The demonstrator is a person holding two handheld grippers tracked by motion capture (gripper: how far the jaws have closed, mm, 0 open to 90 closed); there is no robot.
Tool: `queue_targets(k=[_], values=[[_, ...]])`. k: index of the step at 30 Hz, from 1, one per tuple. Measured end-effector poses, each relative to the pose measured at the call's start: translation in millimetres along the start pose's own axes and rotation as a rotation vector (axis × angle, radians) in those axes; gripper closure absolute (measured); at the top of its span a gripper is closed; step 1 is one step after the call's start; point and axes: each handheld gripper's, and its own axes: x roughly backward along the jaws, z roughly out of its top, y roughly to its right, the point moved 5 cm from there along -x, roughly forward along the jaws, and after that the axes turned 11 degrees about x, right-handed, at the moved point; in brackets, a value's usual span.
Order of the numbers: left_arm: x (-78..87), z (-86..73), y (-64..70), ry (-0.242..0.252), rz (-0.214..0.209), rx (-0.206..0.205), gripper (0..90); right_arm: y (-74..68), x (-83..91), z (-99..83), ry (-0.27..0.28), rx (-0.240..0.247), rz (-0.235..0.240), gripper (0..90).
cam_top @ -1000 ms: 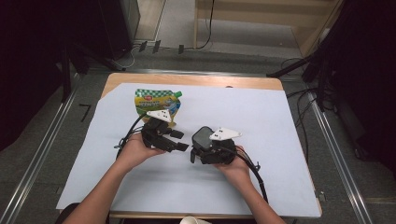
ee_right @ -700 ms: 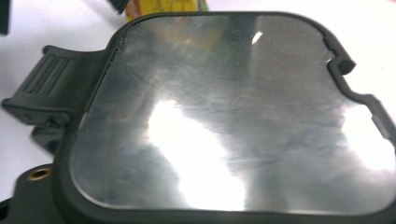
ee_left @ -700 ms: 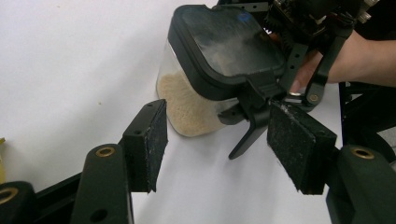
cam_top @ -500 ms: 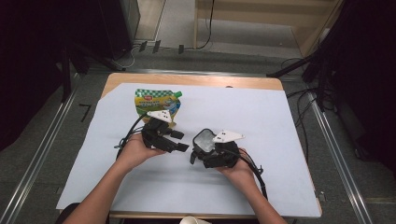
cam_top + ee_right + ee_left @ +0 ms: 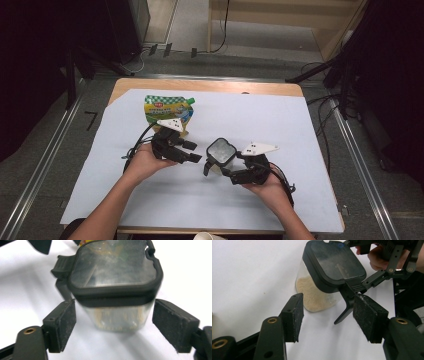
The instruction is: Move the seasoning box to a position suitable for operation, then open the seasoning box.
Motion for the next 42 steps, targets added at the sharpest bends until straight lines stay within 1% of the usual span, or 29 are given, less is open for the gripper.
queue_targets(k=[2, 3, 4, 7, 8, 9, 10, 11, 12, 14, 15, 17, 19, 20, 21, 22, 23, 24, 25, 28, 29, 30, 31, 32, 33, 35, 36, 40, 42], values=[[0.0, 0.0, 0.2, 0.004, 0.000, 0.001, 44.2, 1.0, 3.2, -1.1, -0.004, -0.001, 0.005, 20.5], [-0.4, -2.0, 0.8, 0.008, -0.007, -0.006, 45.2, 3.2, 10.8, -3.0, -0.014, -0.013, 0.005, 22.4], [-0.8, -4.2, 0.9, 0.008, -0.003, -0.009, 45.9, 4.1, 15.4, -3.7, -0.016, -0.023, 0.007, 23.9], [-2.9, -7.7, 1.2, 0.000, 0.002, -0.014, 50.3, 6.5, 27.7, -7.2, -0.011, -0.025, -0.006, 31.8], [-2.9, -7.7, 1.2, 0.000, 0.002, -0.014, 51.1, 6.5, 27.7, -7.2, -0.011, -0.025, -0.006, 31.8], [-3.9, -5.6, 2.4, 0.016, -0.009, -0.023, 51.8, 7.6, 32.0, -10.0, -0.017, -0.022, -0.020, 36.6], [-4.6, -5.0, 3.1, 0.020, -0.012, -0.035, 54.0, 7.5, 32.8, -10.8, -0.021, -0.022, -0.022, 38.1], [-4.6, -5.0, 3.1, 0.020, -0.012, -0.035, 54.8, 7.5, 32.8, -10.8, -0.021, -0.022, -0.022, 38.1], [-5.1, -4.9, 4.1, 0.018, -0.012, -0.042, 54.6, 7.2, 32.6, -11.7, -0.024, -0.023, -0.037, 40.7], [-6.3, -6.1, 5.5, 0.010, -0.014, -0.037, 54.2, 5.4, 31.4, -11.1, -0.028, -0.014, -0.039, 45.1], [-7.0, -7.2, 6.3, 0.007, -0.020, -0.032, 54.3, 4.7, 30.2, -10.4, -0.028, -0.006, -0.033, 46.1], [-9.7, -10.0, 6.8, -0.021, -0.007, -0.039, 57.3, 2.8, 28.1, -8.5, -0.021, -0.005, -0.024, 49.7], [-10.0, -9.7, 6.8, -0.022, -0.005, -0.040, 60.1, 2.2, 26.9, -8.3, -0.019, -0.003, -0.019, 51.0], [-10.4, -9.2, 7.4, -0.017, -0.016, -0.032, 61.5, 1.0, 23.8, -8.4, -0.024, -0.002, -0.009, 53.8], [-10.7, -8.9, 7.3, -0.017, -0.029, -0.014, 61.4, 0.9, 22.6, -8.5, -0.025, 0.003, -0.006, 55.5], [-10.7, -8.9, 7.3, -0.017, -0.029, -0.014, 61.7, 0.9, 22.6, -8.5, -0.025, 0.003, -0.006, 55.5], [-10.3, -9.0, 7.1, -0.020, -0.035, -0.004, 61.7, 0.7, 21.3, -8.6, -0.022, 0.001, -0.002, 56.7], [-9.3, -9.2, 7.6, -0.017, -0.037, 0.011, 65.0, 0.4, 19.8, -9.4, -0.018, -0.022, 0.012, 61.6], [-9.2, -9.2, 7.8, -0.013, -0.036, 0.005, 66.6, 0.2, 19.4, -9.5, -0.016, -0.033, 0.017, 64.3], [-9.9, -9.7, 8.5, -0.010, -0.010, -0.030, 74.3, 0.1, 19.6, -8.5, -0.009, -0.040, 0.016, 74.5], [-10.5, -9.9, 8.2, -0.012, -0.002, -0.040, 79.1, 0.1, 20.1, -8.1, -0.009, -0.043, 0.015, 78.4], [-11.8, -9.8, 8.2, -0.010, -0.008, -0.042, 81.9, 0.0, 19.9, -7.7, -0.008, -0.045, 0.015, 81.7], [-13.1, -9.9, 8.4, -0.012, -0.014, -0.034, 84.0, -0.3, 19.5, -7.5, -0.015, -0.048, 0.013, 84.7], [-13.1, -9.9, 8.4, -0.012, -0.014, -0.034, 86.7, -0.2, 18.6, -7.8, -0.031, -0.060, 0.012, 87.2], [-15.5, -10.1, 8.3, -0.019, -0.028, -0.029, 87.9, -0.3, 17.7, -7.8, -0.036, -0.066, 0.017, 89.8], [-16.7, -10.3, 8.6, -0.022, -0.035, -0.027, 90.0, -1.6, 15.7, -7.9, -0.045, -0.064, 0.015, 90.0], [-18.4, -10.4, 9.3, -0.032, -0.047, -0.023, 90.0, -2.4, 14.9, -7.6, -0.048, -0.057, 0.012, 90.0], [-20.9, -10.8, 10.3, -0.047, -0.057, -0.011, 90.0, -4.8, 12.8, -6.0, -0.050, -0.053, 0.010, 90.0], [-23.7, -10.9, 10.5, -0.054, -0.063, 0.006, 90.0, -4.6, 11.6, -6.7, -0.059, -0.045, 0.007, 90.0]])
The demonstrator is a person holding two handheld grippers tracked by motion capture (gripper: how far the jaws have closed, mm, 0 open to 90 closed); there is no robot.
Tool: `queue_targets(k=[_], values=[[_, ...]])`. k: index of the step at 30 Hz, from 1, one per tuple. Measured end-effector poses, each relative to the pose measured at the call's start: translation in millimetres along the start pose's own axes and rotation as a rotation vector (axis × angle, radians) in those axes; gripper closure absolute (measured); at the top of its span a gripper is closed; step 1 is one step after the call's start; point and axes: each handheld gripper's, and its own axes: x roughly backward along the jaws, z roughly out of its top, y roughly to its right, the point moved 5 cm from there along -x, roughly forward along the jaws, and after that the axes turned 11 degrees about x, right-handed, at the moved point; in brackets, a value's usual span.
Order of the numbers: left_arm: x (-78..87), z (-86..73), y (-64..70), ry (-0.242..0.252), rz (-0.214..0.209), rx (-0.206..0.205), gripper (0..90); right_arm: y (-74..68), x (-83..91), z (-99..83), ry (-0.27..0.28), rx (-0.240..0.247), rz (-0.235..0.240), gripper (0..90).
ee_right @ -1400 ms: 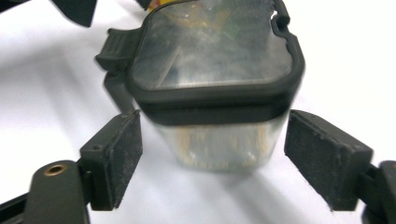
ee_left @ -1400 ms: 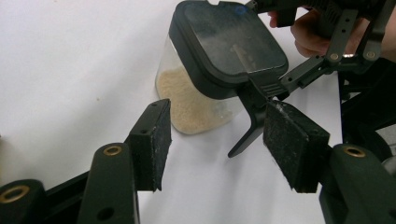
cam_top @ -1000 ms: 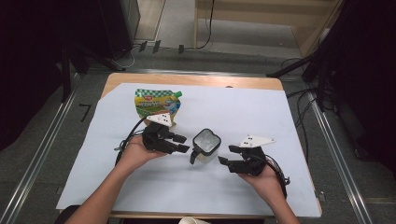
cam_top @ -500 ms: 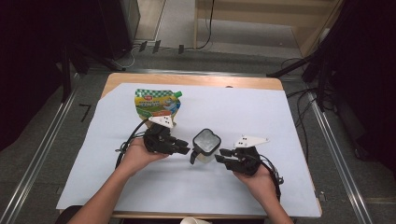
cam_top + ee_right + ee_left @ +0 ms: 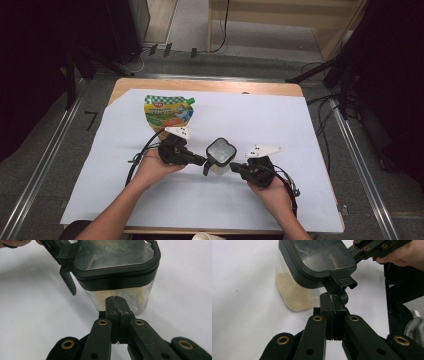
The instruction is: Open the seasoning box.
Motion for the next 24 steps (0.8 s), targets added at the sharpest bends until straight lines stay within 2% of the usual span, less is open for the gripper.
queue_targets(k=[5, 10, 12, 20, 24], values=[[-5.2, 0.1, -1.0, -0.001, 0.015, 0.011, 90.0, 4.7, 2.0, 0.2, 0.020, -0.008, -0.004, 90.0], [-6.2, 0.1, 0.7, -0.003, 0.017, 0.004, 90.0, 5.9, 1.4, -0.2, 0.012, -0.007, -0.012, 90.0], [-8.9, -0.3, 2.4, -0.005, 0.026, -0.021, 90.0, 7.5, 0.8, 0.4, 0.013, -0.012, -0.016, 90.0], [-14.7, -0.6, 7.5, -0.004, 0.011, -0.022, 90.0, 14.6, -2.1, 0.5, 0.009, -0.023, -0.029, 90.0], [-19.4, -0.2, 11.2, -0.006, 0.008, -0.041, 90.0, 18.2, -4.8, 0.3, 0.008, -0.032, -0.045, 90.0]])
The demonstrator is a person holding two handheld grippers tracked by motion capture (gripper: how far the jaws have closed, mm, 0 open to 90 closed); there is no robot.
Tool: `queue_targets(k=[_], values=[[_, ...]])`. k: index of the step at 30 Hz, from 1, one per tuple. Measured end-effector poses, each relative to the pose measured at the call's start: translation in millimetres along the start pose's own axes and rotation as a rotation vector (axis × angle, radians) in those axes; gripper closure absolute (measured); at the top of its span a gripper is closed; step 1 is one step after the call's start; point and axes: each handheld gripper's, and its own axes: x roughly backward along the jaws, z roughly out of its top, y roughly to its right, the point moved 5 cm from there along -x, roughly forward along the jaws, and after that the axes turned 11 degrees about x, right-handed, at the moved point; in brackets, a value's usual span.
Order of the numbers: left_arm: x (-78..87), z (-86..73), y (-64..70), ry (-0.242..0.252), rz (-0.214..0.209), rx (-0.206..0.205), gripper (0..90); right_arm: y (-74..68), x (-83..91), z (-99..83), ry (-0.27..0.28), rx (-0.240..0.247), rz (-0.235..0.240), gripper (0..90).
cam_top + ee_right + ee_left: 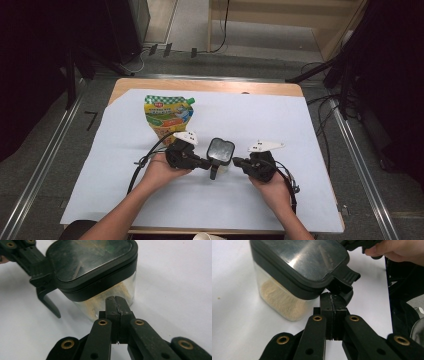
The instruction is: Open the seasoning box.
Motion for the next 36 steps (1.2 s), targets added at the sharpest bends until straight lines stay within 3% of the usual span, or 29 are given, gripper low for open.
queue_targets(k=[7, 14, 16, 27, 31, 36], values=[[-17.6, -1.5, 10.1, -0.033, -0.002, -0.010, 90.0, 3.6, -5.9, 0.0, -0.005, -0.003, -0.032, 90.0], [-21.8, -1.3, 11.9, -0.038, -0.028, -0.006, 90.0, 4.1, -9.3, 0.2, -0.015, -0.022, -0.028, 90.0], [-17.5, -1.0, 11.2, -0.038, -0.042, 0.018, 88.4, 4.2, -6.8, 1.3, 0.000, -0.023, -0.021, 90.0], [11.5, -0.4, 8.2, -0.019, -0.057, 0.017, 80.5, 2.7, 9.8, 3.9, 0.006, -0.068, -0.013, 90.0], [21.7, -0.4, 4.9, -0.012, -0.057, 0.011, 74.9, -7.1, 13.4, 3.0, -0.006, -0.058, 0.006, 90.0], [29.4, -0.1, -0.4, 0.003, -0.054, 0.037, 70.0, -17.6, 16.7, 2.1, -0.009, -0.040, 0.020, 90.0]])
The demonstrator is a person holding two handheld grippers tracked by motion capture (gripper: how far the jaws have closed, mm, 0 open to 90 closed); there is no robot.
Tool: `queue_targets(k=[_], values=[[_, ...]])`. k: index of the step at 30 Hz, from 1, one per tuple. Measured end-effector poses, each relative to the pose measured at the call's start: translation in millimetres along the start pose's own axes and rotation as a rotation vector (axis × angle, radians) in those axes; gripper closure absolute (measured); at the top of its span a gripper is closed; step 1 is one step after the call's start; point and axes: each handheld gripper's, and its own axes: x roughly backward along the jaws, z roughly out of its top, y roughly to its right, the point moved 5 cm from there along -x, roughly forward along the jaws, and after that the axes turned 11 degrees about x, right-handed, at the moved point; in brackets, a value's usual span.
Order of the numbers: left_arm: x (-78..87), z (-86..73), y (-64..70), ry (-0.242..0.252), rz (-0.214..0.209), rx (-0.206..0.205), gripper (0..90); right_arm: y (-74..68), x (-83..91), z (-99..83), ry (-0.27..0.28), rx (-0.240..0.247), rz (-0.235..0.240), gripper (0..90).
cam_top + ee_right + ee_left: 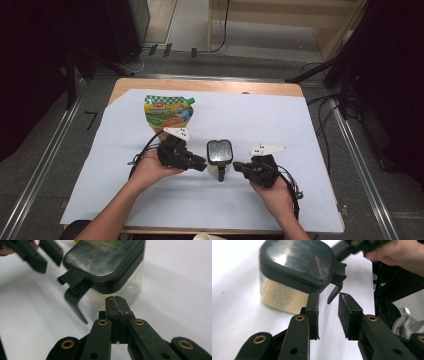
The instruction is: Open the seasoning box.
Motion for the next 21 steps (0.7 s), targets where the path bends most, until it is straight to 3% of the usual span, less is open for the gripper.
queue_targets(k=[2, 7, 15, 21], values=[[5.4, 0.0, -3.4, 0.004, 0.008, 0.002, 68.5, -8.6, 3.2, 0.1, 0.010, -0.009, 0.026, 90.0], [8.5, 0.1, -8.2, 0.014, 0.013, 0.016, 65.7, -20.0, 7.0, 2.0, 0.011, -0.004, 0.041, 90.0], [10.8, 0.3, -13.7, 0.028, 0.031, 0.021, 55.8, -41.7, 2.6, 6.7, 0.011, 0.032, 0.091, 90.0], [12.0, 0.4, -15.2, 0.035, 0.034, 0.028, 50.6, -47.2, -2.6, 7.5, 0.010, 0.057, 0.097, 90.0]])
